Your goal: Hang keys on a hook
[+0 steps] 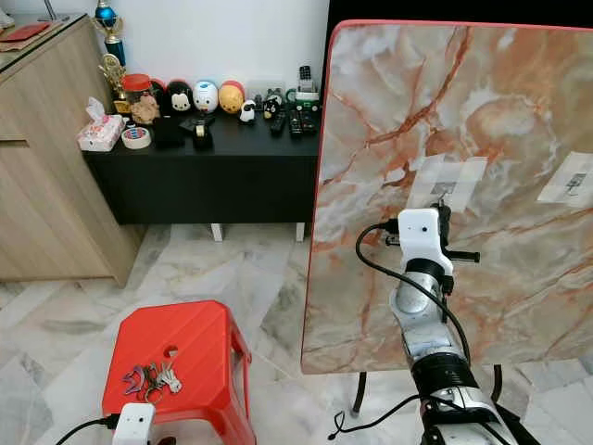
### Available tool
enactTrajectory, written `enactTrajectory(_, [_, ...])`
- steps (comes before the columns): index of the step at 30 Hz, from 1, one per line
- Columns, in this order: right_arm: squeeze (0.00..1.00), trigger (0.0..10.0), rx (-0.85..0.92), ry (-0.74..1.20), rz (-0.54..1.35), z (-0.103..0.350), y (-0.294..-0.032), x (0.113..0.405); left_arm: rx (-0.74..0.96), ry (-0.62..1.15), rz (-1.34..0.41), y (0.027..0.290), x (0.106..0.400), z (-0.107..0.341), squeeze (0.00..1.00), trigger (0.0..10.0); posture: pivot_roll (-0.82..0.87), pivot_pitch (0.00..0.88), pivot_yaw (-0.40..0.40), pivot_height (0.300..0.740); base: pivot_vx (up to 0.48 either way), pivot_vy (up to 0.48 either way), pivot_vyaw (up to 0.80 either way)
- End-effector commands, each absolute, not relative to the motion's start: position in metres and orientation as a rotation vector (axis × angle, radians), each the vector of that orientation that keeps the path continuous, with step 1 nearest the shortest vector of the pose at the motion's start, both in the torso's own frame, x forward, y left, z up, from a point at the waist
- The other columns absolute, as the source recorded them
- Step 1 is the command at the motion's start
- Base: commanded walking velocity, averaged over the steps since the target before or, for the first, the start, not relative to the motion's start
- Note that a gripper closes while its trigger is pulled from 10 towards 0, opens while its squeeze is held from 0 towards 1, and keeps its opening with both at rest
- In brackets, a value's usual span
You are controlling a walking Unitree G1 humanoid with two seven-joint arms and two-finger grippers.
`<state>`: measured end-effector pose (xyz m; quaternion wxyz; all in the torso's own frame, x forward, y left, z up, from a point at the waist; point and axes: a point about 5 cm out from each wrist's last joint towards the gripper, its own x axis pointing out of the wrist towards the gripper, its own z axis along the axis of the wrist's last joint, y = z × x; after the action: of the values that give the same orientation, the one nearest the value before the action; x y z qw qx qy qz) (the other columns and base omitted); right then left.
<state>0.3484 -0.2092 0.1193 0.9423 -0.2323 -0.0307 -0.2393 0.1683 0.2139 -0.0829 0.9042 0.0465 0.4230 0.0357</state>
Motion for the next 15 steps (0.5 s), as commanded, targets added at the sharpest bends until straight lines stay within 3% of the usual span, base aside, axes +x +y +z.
enactTrajectory(1, [0.00, 10.0, -0.490, -0.055, -0.488, 0.1228, -0.2129, 0.3509, 0.101, 0.886, 0.070, 0.2127, 0.1647, -0.0848, 0.00, 10.0, -0.01, 0.000, -0.065, 0.740, 0.000, 0.000, 0.00])
enactTrajectory(9, [0.00, 10.0, -0.489, -0.008, -0.452, 0.1149, -0.2107, 0.3507, 0.103, 0.887, 0.070, 0.2124, 0.1649, -0.0848, 0.00, 10.0, 0.00, 0.000, -0.066, 0.740, 0.000, 0.000, 0.00])
enactTrajectory(10, [0.18, 10.0, -0.477, -0.011, -0.446, 0.1147, -0.2096, 0.3505, 0.103, 0.887, 0.070, 0.2124, 0.1651, -0.0848, 0.00, 10.0, -0.01, 0.000, -0.065, 0.740, 0.000, 0.000, 0.00])
enactTrajectory(11, [0.18, 10.0, -0.477, -0.011, -0.446, 0.1147, -0.2096, 0.3505, 0.103, 0.887, 0.070, 0.2124, 0.1651, -0.0848, 0.00, 10.0, -0.01, 0.000, -0.065, 0.740, 0.000, 0.000, 0.00])
enactTrajectory(12, [0.87, 10.0, -0.453, -0.022, -0.440, 0.1151, -0.2082, 0.3500, 0.103, 0.887, 0.069, 0.2123, 0.1653, -0.0847, 0.00, 10.0, -0.01, 0.000, -0.065, 0.740, 0.000, 0.000, 0.00])
enactTrajectory(13, [0.87, 10.0, -0.447, -0.025, -0.439, 0.1153, -0.2078, 0.3499, 0.104, 0.887, 0.069, 0.2123, 0.1654, -0.0847, 0.00, 10.0, -0.01, 0.000, -0.064, 0.740, 0.000, 0.000, 0.00])
enactTrajectory(14, [1.00, 10.0, -0.446, -0.028, -0.438, 0.1155, -0.2075, 0.3498, 0.104, 0.887, 0.069, 0.2123, 0.1654, -0.0847, 0.00, 10.0, -0.01, 0.000, -0.064, 0.740, 0.000, 0.000, 0.00])
enactTrajectory(15, [1.00, 10.0, -0.448, -0.035, -0.438, 0.1160, -0.2072, 0.3497, 0.104, 0.886, 0.068, 0.2121, 0.1655, -0.0847, 0.00, 10.0, -0.01, 0.000, -0.064, 0.740, 0.000, 0.000, 0.00])
